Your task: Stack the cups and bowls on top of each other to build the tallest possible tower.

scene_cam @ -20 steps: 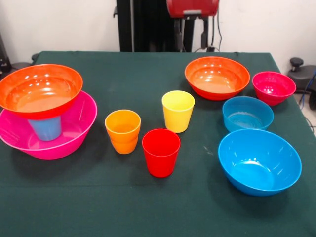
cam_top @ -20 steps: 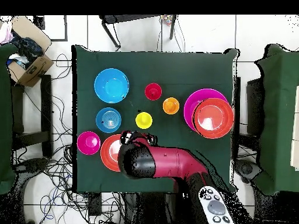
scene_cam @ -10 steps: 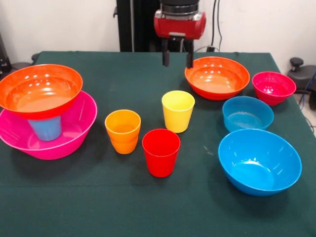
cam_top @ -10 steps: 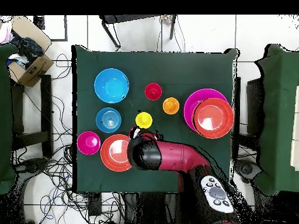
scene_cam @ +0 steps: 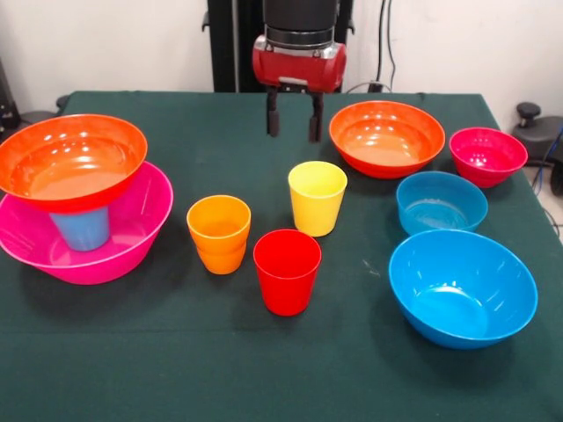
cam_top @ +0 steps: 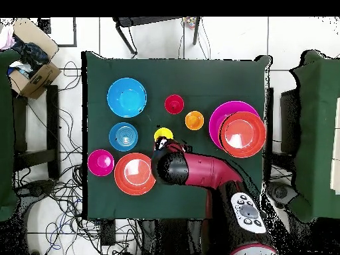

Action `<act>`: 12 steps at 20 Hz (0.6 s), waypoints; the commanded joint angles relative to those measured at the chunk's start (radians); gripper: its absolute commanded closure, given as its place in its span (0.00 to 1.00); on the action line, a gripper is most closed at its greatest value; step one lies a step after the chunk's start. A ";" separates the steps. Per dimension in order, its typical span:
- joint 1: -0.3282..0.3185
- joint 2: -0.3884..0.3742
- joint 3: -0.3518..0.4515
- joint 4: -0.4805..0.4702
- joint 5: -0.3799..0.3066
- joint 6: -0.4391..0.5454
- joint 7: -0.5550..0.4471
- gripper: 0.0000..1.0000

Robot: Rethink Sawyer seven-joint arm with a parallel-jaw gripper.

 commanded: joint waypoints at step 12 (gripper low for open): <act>-0.004 0.064 0.024 -0.174 0.003 0.121 0.046 0.00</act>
